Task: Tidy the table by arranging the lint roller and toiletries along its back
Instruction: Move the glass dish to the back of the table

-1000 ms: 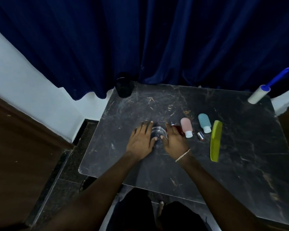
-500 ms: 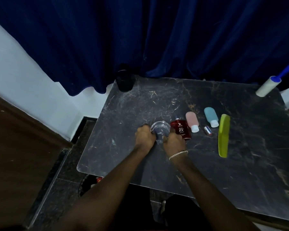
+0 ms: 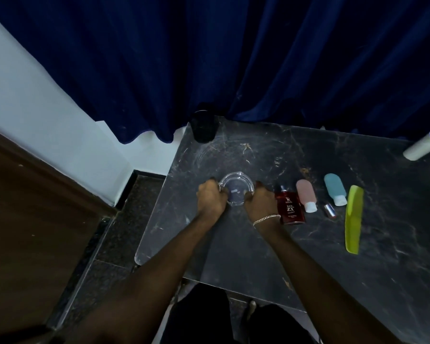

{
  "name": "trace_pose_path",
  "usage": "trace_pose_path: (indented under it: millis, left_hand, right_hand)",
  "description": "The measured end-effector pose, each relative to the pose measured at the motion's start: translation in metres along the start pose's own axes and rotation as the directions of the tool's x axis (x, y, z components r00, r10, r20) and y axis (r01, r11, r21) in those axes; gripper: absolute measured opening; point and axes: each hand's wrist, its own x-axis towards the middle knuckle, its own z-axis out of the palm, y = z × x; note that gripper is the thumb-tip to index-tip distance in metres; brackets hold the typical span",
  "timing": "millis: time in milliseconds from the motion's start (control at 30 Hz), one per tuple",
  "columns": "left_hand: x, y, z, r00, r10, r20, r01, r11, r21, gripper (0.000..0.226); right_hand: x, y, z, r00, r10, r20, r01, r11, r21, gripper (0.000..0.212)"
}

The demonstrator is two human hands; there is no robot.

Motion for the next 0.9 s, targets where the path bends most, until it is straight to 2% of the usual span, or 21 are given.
trace_pose_path:
  millis: [167,300,567,900]
  left_hand:
    - [0.041,-0.007,-0.032,1.000,0.016,-0.008,-0.016,1.000,0.023,0.013]
    - [0.083,-0.024,-0.047,0.999,-0.033,-0.001,0.033,0.999,0.021,0.016]
    - [0.144,-0.046,-0.061,0.995,-0.095,0.024,0.095,0.995,0.012,0.028]
    - [0.174,-0.060,-0.053,0.993,-0.116,0.022,0.116,0.993,0.000,0.026]
  right_hand:
    - [0.036,-0.044,0.012,0.997,0.036,0.061,-0.041,0.996,0.081,0.023]
    - [0.070,-0.076,0.034,0.992,0.033,0.122,-0.049,0.991,0.128,0.023]
    - [0.121,-0.115,0.070,0.983,0.041,0.178,-0.056,0.995,0.083,0.024]
    - [0.152,-0.120,0.092,0.963,0.010,0.270,-0.021,0.999,0.039,0.027]
